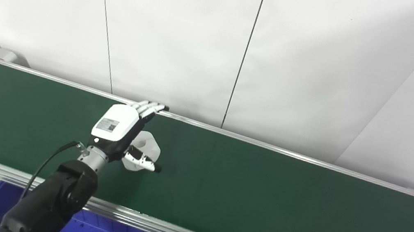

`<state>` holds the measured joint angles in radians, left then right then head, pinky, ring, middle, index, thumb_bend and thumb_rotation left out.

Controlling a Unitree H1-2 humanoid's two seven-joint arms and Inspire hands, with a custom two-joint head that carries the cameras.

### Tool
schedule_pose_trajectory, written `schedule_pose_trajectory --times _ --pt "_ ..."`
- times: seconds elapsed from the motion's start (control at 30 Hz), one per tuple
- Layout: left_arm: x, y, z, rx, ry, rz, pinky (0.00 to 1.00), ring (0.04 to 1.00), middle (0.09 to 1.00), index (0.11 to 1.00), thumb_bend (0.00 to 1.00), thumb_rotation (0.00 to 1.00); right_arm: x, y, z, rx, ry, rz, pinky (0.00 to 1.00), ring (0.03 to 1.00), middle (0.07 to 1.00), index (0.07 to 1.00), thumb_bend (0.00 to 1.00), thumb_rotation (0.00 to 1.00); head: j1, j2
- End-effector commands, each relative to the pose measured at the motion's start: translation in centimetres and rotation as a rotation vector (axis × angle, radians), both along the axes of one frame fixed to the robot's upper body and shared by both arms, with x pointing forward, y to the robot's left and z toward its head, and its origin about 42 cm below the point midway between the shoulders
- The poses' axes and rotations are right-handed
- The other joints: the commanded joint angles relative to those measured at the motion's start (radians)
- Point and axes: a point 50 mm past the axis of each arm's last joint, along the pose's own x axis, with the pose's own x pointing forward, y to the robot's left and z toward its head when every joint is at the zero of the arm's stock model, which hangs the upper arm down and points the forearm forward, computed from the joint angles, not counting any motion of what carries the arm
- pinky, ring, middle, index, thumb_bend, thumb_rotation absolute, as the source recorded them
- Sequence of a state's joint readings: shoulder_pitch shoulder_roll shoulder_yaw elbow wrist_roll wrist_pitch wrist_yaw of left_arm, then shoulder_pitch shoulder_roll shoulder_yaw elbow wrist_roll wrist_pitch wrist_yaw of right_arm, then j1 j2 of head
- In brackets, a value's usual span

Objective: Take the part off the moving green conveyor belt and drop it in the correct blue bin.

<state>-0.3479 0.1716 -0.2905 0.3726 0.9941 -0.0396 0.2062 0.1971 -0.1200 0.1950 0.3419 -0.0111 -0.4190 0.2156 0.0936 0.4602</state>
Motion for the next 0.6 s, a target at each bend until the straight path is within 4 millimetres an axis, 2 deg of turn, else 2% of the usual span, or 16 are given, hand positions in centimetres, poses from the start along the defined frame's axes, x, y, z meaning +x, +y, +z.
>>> schedule_pose_trajectory --times 0.0,0.13,0.27,0.37,0.43,0.47,0.5,0.57 --pt "1.4 -0.1 1.4 0.005 -0.065 0.028 0.81 0.872 0.874 0.855 0.94 0.26 0.6 0.4 1.2 0.018 -0.084 0.013 0.71 0.799 0.847 0.842 0.92 0.92 0.0 0.0" --pt "1.7 -0.5 0.3 0.003 -0.042 0.039 0.76 0.832 0.832 0.817 0.92 0.21 0.6 0.5 1.1 0.033 -0.08 0.011 0.72 0.803 0.849 0.843 0.93 0.91 -0.004 0.005" --pt "2.1 -0.9 -0.8 -0.032 0.005 0.045 0.66 0.718 0.741 0.746 0.88 0.12 0.5 0.5 1.2 0.029 -0.083 0.01 0.72 0.8 0.846 0.843 0.94 0.91 -0.004 0.008" --pt "2.1 -1.5 -1.2 -0.041 0.076 0.043 0.52 0.587 0.667 0.666 0.82 0.07 0.5 0.4 1.2 0.029 -0.084 0.011 0.72 0.799 0.847 0.845 0.92 0.91 -0.004 0.009" --pt "2.0 -1.9 -1.3 -0.039 0.097 0.036 0.47 0.539 0.636 0.641 0.81 0.04 0.5 0.4 1.2 0.03 -0.083 0.012 0.72 0.799 0.847 0.845 0.92 0.92 -0.006 0.009" --pt "2.0 -1.9 -1.4 -0.042 0.098 0.032 0.4 0.478 0.528 0.568 0.64 0.01 0.5 0.4 1.2 0.03 -0.083 0.012 0.72 0.799 0.847 0.844 0.92 0.91 -0.006 0.009" --pt "2.0 -2.0 -1.5 -0.056 0.098 0.023 0.37 0.457 0.491 0.543 0.58 0.01 0.5 0.5 1.2 0.03 -0.084 0.013 0.72 0.799 0.848 0.844 0.92 0.91 -0.006 0.01" --pt "1.8 -2.1 -1.5 -0.086 0.096 0.016 0.31 0.393 0.442 0.517 0.54 0.0 0.5 0.5 1.3 0.03 -0.085 0.012 0.72 0.798 0.847 0.845 0.92 0.91 -0.008 0.011"
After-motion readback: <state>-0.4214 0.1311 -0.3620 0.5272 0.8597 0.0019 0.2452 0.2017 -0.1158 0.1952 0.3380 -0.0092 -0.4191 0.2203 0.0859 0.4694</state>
